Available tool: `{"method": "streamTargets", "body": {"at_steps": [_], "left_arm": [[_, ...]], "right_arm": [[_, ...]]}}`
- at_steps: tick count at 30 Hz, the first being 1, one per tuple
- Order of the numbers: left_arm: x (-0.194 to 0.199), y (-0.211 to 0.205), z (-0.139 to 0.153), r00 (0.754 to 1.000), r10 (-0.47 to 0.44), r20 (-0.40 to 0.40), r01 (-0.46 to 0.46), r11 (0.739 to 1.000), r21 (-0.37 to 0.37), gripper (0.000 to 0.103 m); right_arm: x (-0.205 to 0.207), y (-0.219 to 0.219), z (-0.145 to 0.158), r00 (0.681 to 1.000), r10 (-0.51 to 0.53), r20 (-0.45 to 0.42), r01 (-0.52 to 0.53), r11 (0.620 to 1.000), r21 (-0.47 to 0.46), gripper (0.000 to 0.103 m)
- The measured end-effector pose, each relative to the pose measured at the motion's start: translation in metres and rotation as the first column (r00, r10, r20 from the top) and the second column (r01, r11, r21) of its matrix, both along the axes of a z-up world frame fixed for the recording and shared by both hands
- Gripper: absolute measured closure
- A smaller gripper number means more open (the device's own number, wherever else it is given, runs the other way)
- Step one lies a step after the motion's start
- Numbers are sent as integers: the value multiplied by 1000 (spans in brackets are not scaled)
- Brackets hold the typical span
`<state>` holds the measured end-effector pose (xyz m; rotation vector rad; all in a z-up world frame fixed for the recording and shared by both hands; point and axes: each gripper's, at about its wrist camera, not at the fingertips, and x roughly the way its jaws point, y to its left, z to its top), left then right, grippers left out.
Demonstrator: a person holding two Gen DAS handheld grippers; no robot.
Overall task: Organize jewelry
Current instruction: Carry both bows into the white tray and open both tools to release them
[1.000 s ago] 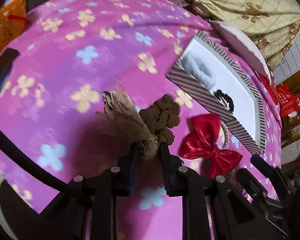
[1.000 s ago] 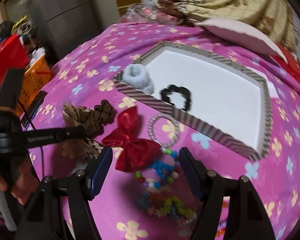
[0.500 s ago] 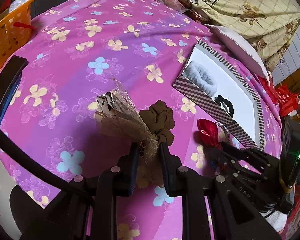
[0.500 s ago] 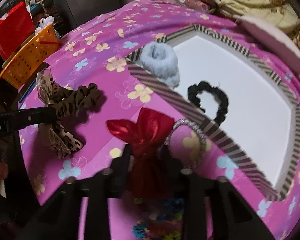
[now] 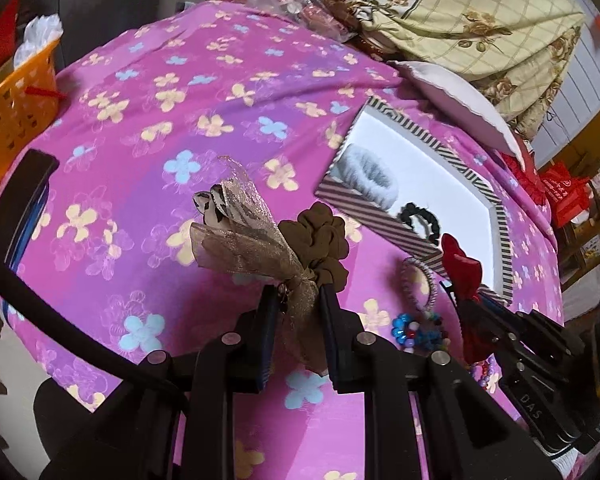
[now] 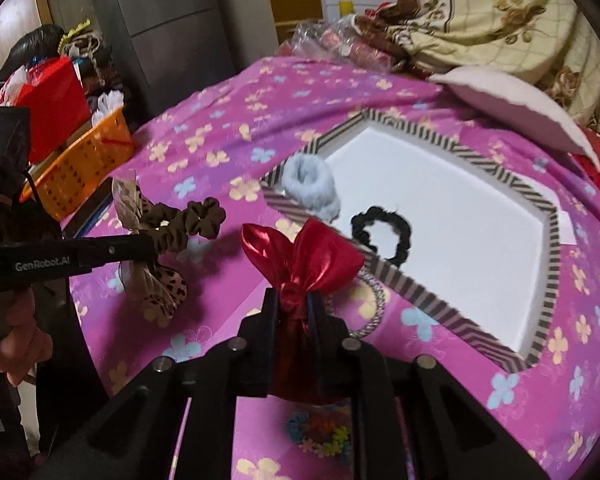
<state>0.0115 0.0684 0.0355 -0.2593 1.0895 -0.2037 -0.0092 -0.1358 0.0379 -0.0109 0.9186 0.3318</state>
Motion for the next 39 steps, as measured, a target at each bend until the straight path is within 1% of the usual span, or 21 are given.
{"method": "streamTargets", "body": {"at_steps": [5, 10, 20, 29, 37, 39], "left_arm": [[2, -13, 14, 999, -24, 29, 24, 1000, 10, 69], [6, -31, 28, 996, -58, 62, 56, 998, 35, 69], [22, -61, 38, 991, -101, 89, 94, 992, 80, 69], [44, -86, 45, 983, -137, 121, 123, 985, 118, 69], [76, -107, 42, 980, -161, 121, 147, 982, 117, 69], [87, -112, 39, 979, -171, 111, 159, 982, 103, 69]], "right_arm": [[-4, -15, 12, 999, -45, 28, 46, 999, -10, 89], [-6, -30, 19, 995, -84, 45, 84, 996, -10, 89], [-2, -54, 23, 988, -143, 57, 144, 990, -12, 89], [17, -71, 24, 981, -185, 59, 186, 982, -17, 89], [40, -82, 14, 978, -207, 37, 208, 978, -23, 89], [51, -86, 10, 976, -216, 25, 216, 976, -21, 89]]}}
